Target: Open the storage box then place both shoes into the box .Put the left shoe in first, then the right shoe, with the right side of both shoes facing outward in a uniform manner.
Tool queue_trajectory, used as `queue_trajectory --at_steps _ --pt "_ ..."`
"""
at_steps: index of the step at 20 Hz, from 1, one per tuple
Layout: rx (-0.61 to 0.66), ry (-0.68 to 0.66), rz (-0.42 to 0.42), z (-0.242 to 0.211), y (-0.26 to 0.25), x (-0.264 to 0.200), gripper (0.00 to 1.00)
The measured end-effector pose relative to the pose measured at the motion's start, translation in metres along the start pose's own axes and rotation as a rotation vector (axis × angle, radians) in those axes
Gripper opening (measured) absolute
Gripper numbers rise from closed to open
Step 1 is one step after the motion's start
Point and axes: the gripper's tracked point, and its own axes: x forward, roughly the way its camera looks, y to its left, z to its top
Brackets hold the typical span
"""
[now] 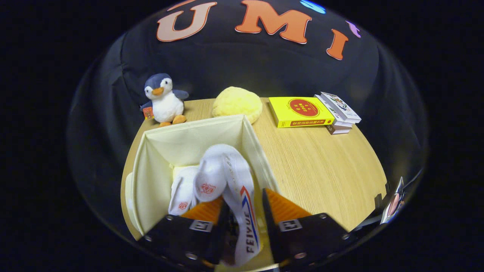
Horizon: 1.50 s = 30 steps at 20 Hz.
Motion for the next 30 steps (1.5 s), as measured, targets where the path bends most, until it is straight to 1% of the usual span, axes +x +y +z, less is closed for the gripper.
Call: queue_trajectory --at_steps 1,2,4,6,8,11,15,19,21,25,30 --pt "-0.023 -0.027 0.002 0.003 0.001 -0.01 0.66" --pt "-0.06 -0.04 -0.004 0.004 -0.001 -0.017 0.77" --pt "-0.083 -0.056 0.008 0.006 -0.001 -0.029 0.93" --pt "-0.068 -0.072 0.03 0.011 -0.002 -0.037 0.99" --pt "-0.046 -0.101 0.037 0.021 -0.013 -0.048 1.0" --pt "-0.013 -0.176 0.039 0.05 -0.037 -0.067 0.99" --pt "0.03 -0.292 0.026 0.092 -0.081 -0.097 0.99" --pt "0.062 -0.388 0.051 0.125 -0.119 -0.122 0.99" --pt "0.079 -0.432 0.076 0.138 -0.137 -0.135 0.99" --pt "0.078 -0.513 0.097 0.154 -0.182 -0.156 0.99" --pt "0.113 -0.575 0.133 0.16 -0.229 -0.172 0.99"
